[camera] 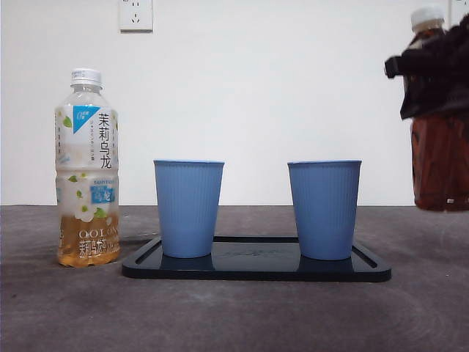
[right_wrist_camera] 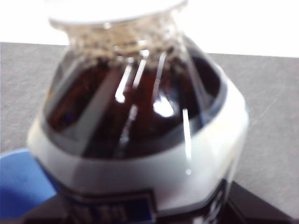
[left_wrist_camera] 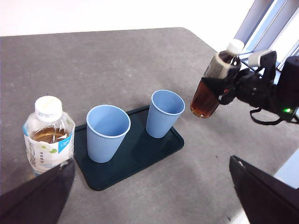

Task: Pour the drink into the cup

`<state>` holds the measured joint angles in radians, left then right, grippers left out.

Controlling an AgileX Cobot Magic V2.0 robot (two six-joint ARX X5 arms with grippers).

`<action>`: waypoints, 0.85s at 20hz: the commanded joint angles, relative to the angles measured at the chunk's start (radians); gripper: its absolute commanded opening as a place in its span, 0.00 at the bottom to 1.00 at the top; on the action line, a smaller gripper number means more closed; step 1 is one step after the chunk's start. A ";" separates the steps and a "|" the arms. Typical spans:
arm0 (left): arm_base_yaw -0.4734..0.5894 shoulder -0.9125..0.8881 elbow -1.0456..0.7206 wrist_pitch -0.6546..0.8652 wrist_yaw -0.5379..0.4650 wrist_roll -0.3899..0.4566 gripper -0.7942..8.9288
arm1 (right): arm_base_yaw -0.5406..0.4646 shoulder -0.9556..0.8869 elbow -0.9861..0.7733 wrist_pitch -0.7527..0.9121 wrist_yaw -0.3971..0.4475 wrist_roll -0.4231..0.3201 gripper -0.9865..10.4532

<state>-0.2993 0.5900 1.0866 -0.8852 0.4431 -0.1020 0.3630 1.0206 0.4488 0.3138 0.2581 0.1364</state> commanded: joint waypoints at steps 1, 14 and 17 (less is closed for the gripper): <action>-0.004 0.005 0.016 0.009 -0.002 0.008 0.63 | -0.022 0.036 -0.015 0.103 -0.031 0.023 0.25; -0.004 0.005 0.016 0.009 -0.002 0.009 0.63 | -0.065 0.322 -0.036 0.436 -0.108 0.042 0.25; -0.004 0.006 0.016 0.010 -0.002 0.009 0.63 | -0.066 0.339 -0.036 0.450 -0.108 0.062 0.25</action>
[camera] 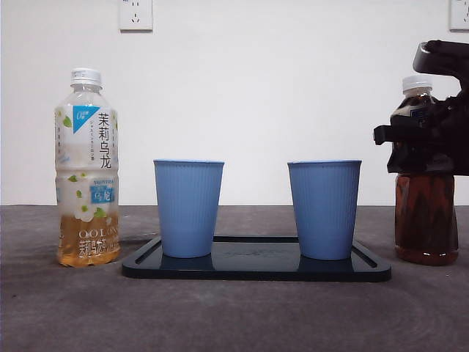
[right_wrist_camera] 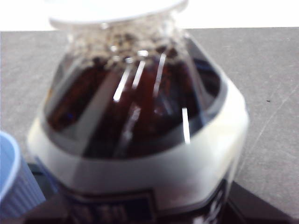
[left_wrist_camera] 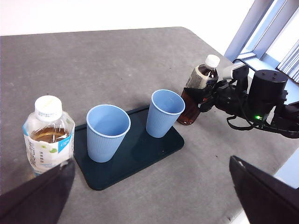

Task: Pour the drink into the cup

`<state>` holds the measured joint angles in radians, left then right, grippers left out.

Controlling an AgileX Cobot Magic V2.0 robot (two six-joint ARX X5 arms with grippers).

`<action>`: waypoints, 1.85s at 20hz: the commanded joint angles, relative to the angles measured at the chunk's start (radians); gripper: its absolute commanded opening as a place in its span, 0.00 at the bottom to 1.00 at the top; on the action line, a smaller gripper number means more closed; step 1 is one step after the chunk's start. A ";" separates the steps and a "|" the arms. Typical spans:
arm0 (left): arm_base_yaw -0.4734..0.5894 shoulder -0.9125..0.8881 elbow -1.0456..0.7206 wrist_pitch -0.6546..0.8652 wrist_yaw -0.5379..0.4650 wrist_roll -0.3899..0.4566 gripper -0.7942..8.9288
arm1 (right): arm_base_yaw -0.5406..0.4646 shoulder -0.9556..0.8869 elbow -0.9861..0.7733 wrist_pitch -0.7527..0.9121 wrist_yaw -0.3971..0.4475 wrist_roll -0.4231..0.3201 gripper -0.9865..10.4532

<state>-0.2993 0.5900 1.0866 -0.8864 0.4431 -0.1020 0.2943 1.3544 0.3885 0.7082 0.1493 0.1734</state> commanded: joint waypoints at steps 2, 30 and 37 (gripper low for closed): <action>-0.004 0.010 0.016 0.011 -0.002 0.009 0.63 | 0.003 0.005 0.024 0.056 0.000 0.025 0.25; -0.004 0.037 0.008 0.018 -0.115 0.043 0.63 | 0.013 -0.525 0.080 -0.544 -0.066 0.030 0.47; -0.004 0.037 -0.149 0.134 -0.154 0.033 0.62 | 0.022 -0.718 0.240 -1.022 -0.109 0.053 0.47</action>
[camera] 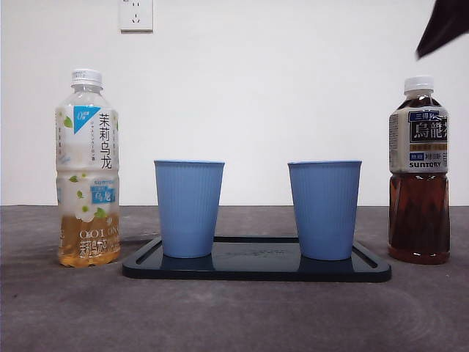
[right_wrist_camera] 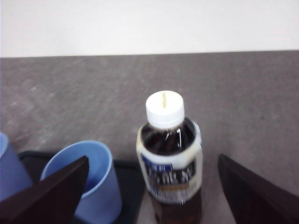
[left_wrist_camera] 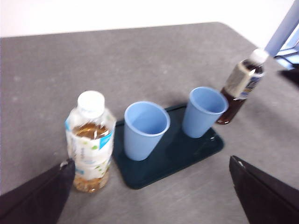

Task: Pour the drink into the cup

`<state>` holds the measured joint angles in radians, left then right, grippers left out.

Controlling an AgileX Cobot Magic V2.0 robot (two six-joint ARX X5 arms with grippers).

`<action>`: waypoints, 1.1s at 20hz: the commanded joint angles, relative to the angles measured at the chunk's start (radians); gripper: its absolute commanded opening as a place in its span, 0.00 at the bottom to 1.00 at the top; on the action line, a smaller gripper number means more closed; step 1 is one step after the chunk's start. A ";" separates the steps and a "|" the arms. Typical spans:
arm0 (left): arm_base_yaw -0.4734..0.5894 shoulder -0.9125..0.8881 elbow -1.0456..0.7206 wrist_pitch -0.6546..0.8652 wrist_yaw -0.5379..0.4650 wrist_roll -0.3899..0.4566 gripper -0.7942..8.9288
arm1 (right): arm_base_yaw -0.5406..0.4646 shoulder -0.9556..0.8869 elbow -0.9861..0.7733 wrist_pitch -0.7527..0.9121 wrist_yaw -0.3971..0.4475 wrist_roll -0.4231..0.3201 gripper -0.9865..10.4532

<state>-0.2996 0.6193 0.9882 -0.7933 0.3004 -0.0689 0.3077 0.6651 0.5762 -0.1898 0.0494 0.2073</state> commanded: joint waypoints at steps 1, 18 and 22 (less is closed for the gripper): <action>-0.004 0.008 -0.090 0.081 -0.013 -0.009 0.62 | 0.010 -0.045 0.076 -0.178 -0.018 0.019 0.47; -0.004 0.144 -0.513 0.685 -0.171 -0.167 0.62 | 0.011 -0.186 0.381 -0.615 -0.105 0.020 0.47; -0.004 0.228 -0.514 0.753 -0.171 -0.150 0.62 | 0.011 -0.186 0.383 -0.616 -0.106 0.021 0.47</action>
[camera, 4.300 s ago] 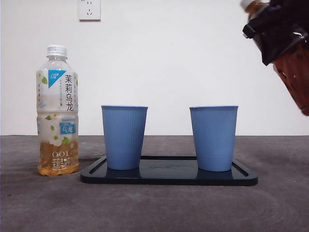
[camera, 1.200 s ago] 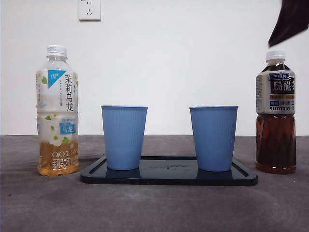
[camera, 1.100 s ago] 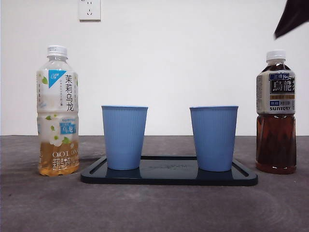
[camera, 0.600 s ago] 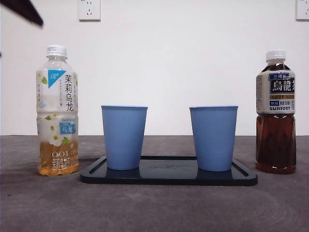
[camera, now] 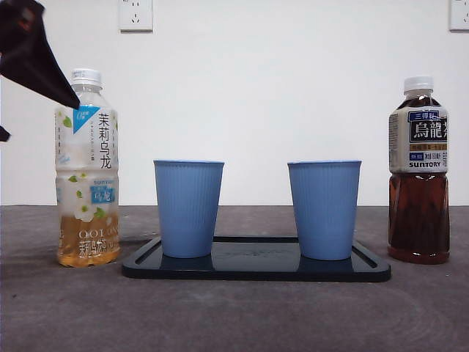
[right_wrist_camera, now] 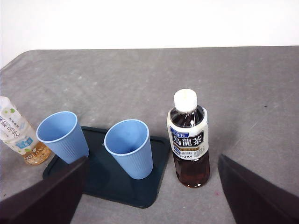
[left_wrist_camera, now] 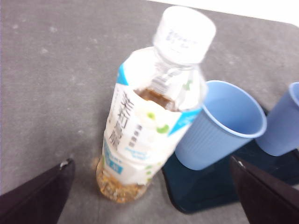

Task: Pour the drink into the cup

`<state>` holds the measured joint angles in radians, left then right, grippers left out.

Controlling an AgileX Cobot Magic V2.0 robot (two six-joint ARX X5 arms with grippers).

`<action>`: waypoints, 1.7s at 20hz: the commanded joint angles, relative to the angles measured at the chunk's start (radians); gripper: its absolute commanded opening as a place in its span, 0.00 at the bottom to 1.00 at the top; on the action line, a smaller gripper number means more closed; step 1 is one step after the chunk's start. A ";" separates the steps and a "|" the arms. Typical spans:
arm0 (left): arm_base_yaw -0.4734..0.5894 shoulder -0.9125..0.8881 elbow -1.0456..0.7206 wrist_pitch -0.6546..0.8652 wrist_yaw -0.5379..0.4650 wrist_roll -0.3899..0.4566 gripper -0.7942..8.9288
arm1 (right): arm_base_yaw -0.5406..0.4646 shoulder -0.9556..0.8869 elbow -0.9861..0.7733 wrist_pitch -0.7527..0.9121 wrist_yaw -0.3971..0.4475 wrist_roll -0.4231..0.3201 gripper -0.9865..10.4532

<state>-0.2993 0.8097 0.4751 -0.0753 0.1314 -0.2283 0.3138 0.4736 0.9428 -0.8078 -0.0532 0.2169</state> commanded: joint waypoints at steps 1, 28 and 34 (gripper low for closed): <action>-0.004 0.058 -0.001 0.055 -0.002 0.013 0.62 | 0.005 0.006 0.016 0.000 -0.003 0.011 0.47; -0.023 0.510 -0.001 0.573 -0.002 0.164 0.61 | 0.005 0.006 0.016 -0.002 -0.002 0.008 0.47; -0.023 0.534 0.000 0.609 -0.002 0.164 0.42 | 0.005 0.006 0.016 -0.002 -0.001 0.007 0.47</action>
<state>-0.3172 1.3277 0.4740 0.5186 0.1295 -0.0830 0.3138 0.4736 0.9428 -0.8131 -0.0528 0.2169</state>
